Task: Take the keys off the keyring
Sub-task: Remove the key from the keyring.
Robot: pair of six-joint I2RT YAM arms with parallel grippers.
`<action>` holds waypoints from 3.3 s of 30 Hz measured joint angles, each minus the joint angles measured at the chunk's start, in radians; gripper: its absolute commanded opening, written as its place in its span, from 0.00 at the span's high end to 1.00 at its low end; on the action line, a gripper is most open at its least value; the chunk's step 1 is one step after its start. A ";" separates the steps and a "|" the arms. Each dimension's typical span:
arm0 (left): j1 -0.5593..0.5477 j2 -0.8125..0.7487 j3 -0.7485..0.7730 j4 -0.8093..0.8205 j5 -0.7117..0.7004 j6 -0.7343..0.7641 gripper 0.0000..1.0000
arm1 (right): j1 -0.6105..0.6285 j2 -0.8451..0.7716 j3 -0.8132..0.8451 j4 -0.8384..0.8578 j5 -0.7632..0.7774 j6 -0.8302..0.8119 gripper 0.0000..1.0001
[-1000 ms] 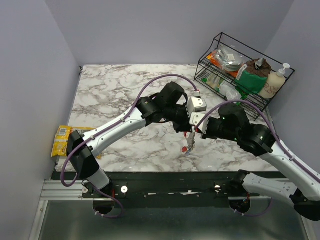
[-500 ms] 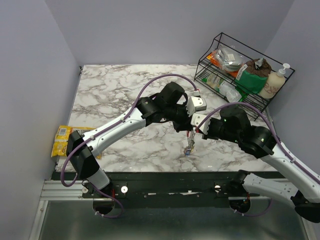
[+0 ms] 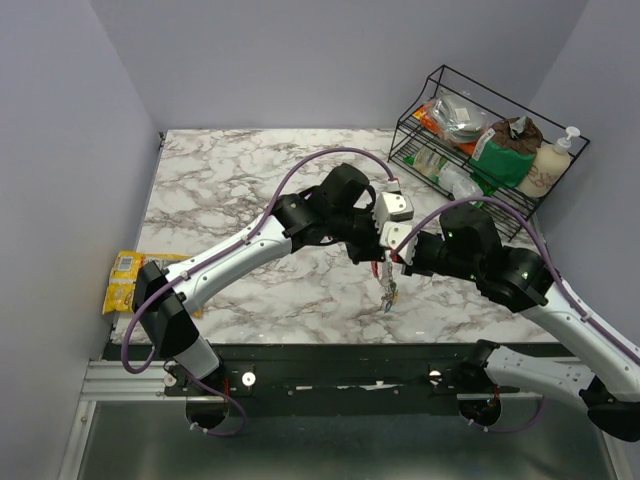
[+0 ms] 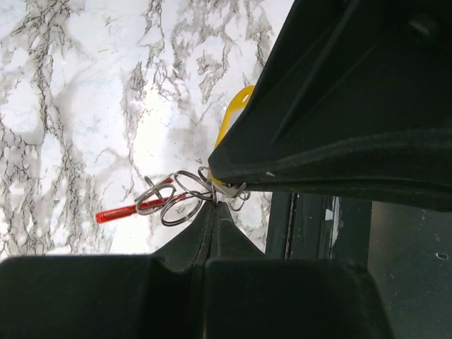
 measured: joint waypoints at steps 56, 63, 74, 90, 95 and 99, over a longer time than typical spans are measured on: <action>0.063 -0.069 -0.069 0.097 -0.067 -0.095 1.00 | -0.043 -0.094 -0.203 0.187 0.004 -0.011 0.99; 0.074 -0.073 -0.074 0.089 -0.060 -0.097 1.00 | -0.049 -0.058 -0.204 0.192 -0.057 0.000 0.99; 0.075 -0.089 -0.080 0.088 -0.060 -0.097 1.00 | -0.049 -0.044 -0.204 0.192 -0.100 0.009 0.99; 0.087 -0.104 -0.081 0.105 -0.065 -0.100 0.47 | -0.049 -0.068 -0.201 0.130 -0.097 0.009 0.99; 0.094 -0.111 -0.081 0.113 -0.067 -0.101 0.46 | -0.049 -0.071 -0.177 0.079 -0.090 0.005 0.99; 0.094 -0.111 -0.081 0.113 -0.066 -0.101 0.42 | -0.049 -0.086 -0.152 0.061 -0.087 0.001 0.99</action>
